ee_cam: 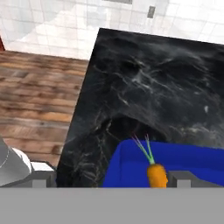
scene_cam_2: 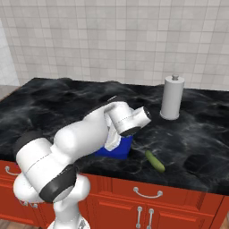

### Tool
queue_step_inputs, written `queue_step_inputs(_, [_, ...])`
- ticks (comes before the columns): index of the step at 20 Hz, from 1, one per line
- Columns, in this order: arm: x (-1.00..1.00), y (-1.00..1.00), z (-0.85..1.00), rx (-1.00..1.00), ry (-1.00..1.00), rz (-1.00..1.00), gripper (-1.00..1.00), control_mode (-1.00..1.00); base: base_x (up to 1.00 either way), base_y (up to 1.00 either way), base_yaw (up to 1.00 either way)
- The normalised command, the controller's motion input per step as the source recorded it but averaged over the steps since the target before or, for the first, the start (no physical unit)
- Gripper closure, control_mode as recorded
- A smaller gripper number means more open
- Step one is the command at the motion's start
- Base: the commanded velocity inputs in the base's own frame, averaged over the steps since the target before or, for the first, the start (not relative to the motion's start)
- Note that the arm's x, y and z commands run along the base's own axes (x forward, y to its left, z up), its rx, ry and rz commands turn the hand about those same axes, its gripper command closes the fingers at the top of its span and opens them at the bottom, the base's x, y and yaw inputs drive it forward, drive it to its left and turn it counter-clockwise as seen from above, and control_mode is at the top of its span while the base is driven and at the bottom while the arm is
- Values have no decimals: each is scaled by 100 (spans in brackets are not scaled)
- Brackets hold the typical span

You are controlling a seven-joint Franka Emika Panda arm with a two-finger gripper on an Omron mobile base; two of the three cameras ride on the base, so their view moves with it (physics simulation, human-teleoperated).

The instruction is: Place the two vegetables and bowl onto the tray for setting up a vegetable dip station.

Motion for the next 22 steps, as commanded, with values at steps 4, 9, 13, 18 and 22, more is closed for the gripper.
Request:
queue_step_inputs(4, [-36,-11,27,0,11,-20,-100,-100,0,0,0])
queue_step_inputs(9, [-41,-13,24,-1,1,-22,-100,-100,0,0,0])
queue_step_inputs(13, [-33,-19,23,-5,2,-24,-100,-100,0,0,0])
queue_step_inputs(18, [-32,-23,23,-10,2,-22,-100,-100,0,0,0])
queue_step_inputs(22, [-26,-23,21,-16,13,-26,-100,-100,0,0,0])
